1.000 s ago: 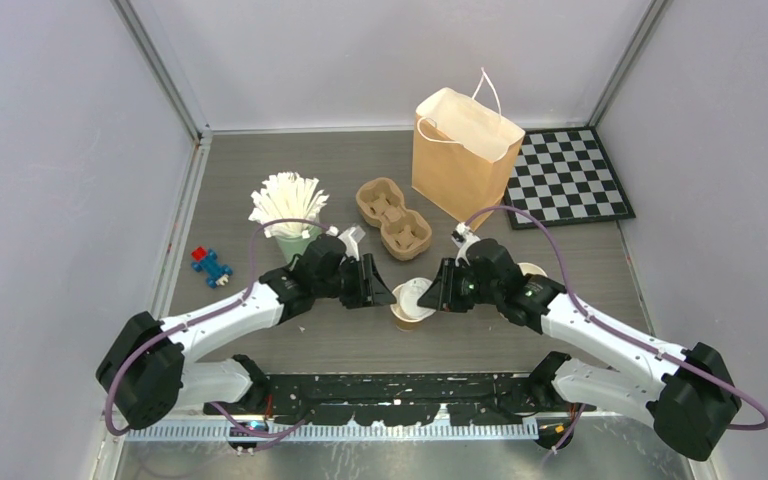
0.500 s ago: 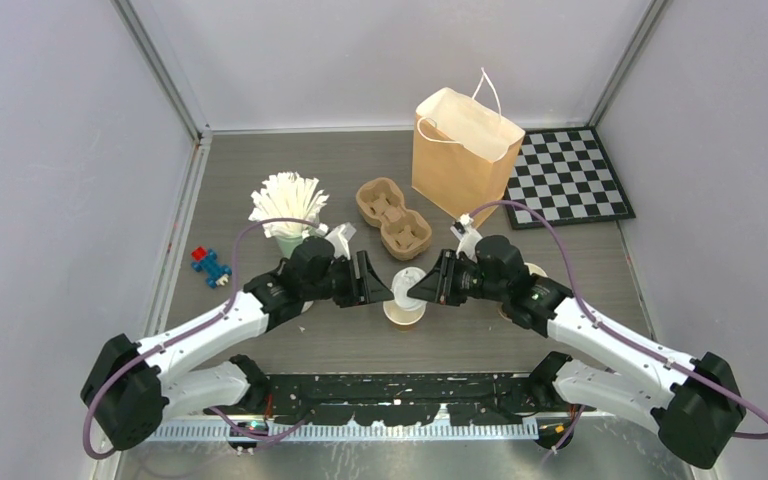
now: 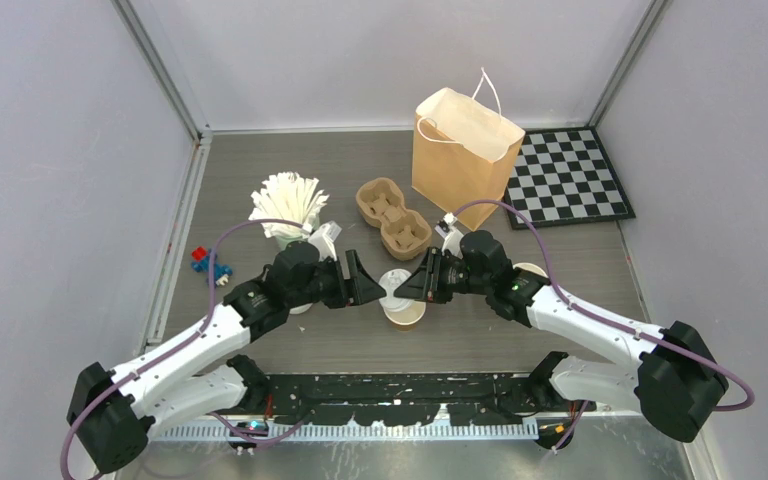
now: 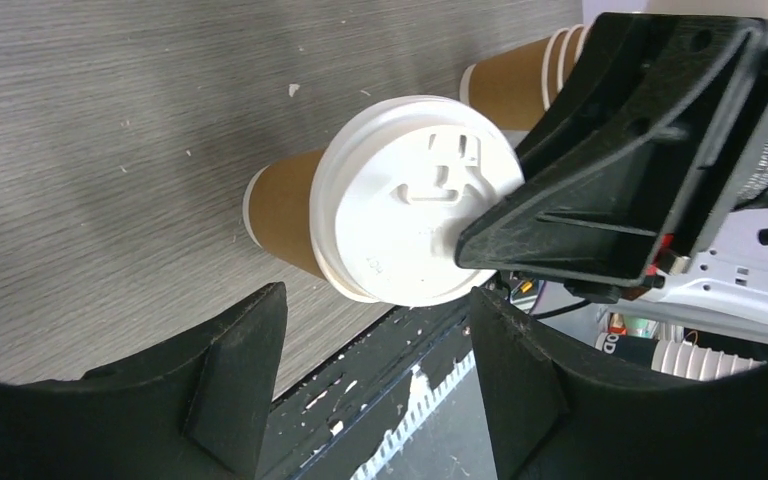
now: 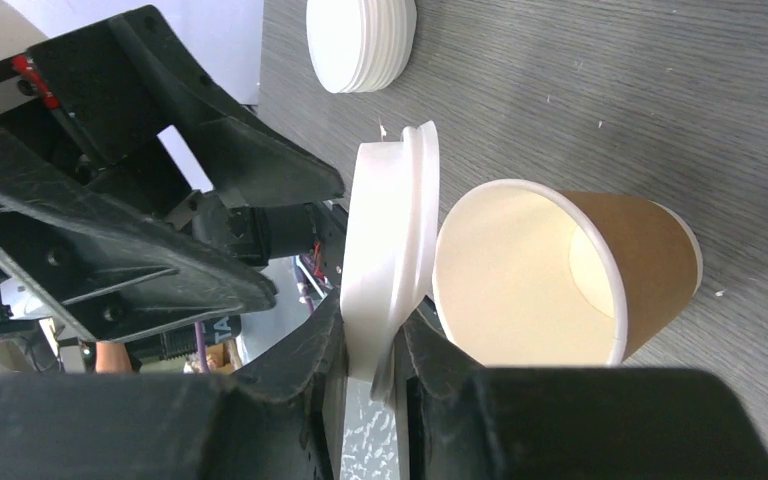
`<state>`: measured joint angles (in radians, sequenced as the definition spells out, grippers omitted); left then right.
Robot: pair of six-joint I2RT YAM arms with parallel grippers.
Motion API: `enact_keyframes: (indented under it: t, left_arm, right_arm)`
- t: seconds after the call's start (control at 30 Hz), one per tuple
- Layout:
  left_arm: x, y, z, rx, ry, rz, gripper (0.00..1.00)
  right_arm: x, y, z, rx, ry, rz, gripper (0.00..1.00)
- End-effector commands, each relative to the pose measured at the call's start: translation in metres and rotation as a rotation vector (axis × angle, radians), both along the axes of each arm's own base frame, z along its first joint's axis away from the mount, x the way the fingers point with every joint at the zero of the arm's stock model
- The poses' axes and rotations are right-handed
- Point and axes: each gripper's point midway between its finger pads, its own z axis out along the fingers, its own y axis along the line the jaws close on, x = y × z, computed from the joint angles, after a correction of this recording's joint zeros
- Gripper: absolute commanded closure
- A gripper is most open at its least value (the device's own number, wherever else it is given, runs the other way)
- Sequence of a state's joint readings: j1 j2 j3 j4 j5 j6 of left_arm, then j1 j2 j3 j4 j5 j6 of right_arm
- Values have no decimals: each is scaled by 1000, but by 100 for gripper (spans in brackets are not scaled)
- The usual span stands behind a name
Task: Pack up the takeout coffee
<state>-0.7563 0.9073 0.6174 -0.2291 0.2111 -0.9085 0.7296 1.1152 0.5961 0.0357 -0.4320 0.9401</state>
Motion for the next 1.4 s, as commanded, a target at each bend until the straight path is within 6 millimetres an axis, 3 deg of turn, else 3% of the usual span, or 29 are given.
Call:
enact_keyframes:
  t: [0.0, 0.27, 0.57, 1.07, 1.37]
  left_arm:
    - [3, -3, -13, 18, 16, -1, 33]
    - [7, -18, -26, 23, 64, -42, 37]
    - [10, -15, -36, 42, 66, -18, 38]
    - [13, -22, -40, 31, 68, -36, 39]
    - [12, -40, -27, -58, 58, -98, 44]
  right_arm:
    - [1, 3, 10, 41, -24, 11, 75]
    - [-3, -1, -1, 6, -3, 15, 72]
    - [-7, -4, -14, -17, 14, 20, 71]
    - [-7, -11, -21, -60, 16, 5, 67]
    - [-5, -22, -25, -130, 0, -26, 65]
